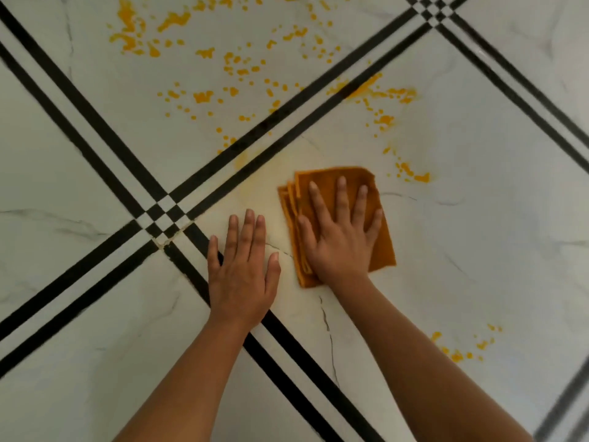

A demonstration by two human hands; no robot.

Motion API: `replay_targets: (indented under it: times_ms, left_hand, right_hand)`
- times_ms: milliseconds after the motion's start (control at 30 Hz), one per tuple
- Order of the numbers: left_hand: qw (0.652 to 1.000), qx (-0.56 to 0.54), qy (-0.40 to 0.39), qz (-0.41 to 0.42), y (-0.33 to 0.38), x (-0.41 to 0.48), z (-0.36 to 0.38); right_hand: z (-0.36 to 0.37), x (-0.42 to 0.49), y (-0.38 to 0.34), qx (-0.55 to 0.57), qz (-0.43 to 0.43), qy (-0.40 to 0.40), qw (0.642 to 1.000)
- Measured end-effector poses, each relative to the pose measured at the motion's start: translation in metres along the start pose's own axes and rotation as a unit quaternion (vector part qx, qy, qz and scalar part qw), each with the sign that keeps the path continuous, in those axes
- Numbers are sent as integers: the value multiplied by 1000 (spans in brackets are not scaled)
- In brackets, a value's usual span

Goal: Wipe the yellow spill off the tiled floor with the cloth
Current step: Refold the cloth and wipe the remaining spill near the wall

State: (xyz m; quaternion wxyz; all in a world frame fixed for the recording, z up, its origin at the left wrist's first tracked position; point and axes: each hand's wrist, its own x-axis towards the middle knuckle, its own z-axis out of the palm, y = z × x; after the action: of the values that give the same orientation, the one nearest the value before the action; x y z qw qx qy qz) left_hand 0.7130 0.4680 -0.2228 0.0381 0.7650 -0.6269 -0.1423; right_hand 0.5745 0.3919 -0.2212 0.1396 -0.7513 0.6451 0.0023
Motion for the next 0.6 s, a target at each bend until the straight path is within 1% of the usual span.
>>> replay_targets:
  times_ms: [33, 100, 167, 200, 267, 300, 333, 367, 433, 467, 500, 533, 567, 600]
  left_hand:
    - [1000, -2, -5, 9, 4, 1, 0]
    - [1000, -10, -19, 8, 12, -4, 0]
    - [999, -10, -32, 30, 21, -13, 4]
    - [998, -4, -39, 54, 26, -18, 8]
    - [995, 10, -46, 88, 34, -27, 13]
    - [994, 17, -48, 99, 41, -30, 17]
    - [993, 21, -49, 101, 47, -31, 18]
    - [993, 23, -47, 102, 51, -31, 19]
    - [993, 21, -43, 104, 58, -31, 19]
    - [991, 19, -53, 118, 64, -31, 19]
    - [988, 21, -59, 140, 69, -32, 20]
    - [983, 25, -69, 167, 75, -33, 21]
    - [977, 31, -73, 197, 79, -35, 23]
    - [972, 37, -76, 220, 84, -35, 25]
  right_hand:
    - [4, -20, 4, -10, -31, 11, 999]
    - [8, -88, 35, -46, -109, 1, 993]
    - [3, -127, 72, -55, -117, 1, 992]
    - [4, -121, 82, -58, -94, 16, 994]
    - [2, -81, 74, -57, 3, 58, 997]
    - [1, -65, 68, -44, 60, 59, 996]
    - [-1, -58, 61, -31, 90, 65, 993]
    - [2, -65, 60, -26, 82, 73, 994]
    - [7, -109, 75, -40, 7, 58, 997]
    - [5, -137, 90, -48, -15, 47, 998]
    - [3, -156, 109, -57, -13, 50, 997]
    - [2, -162, 125, -63, 12, 65, 996]
    - [1, -155, 136, -66, 60, 76, 993]
    - [1, -142, 141, -59, 126, 95, 986]
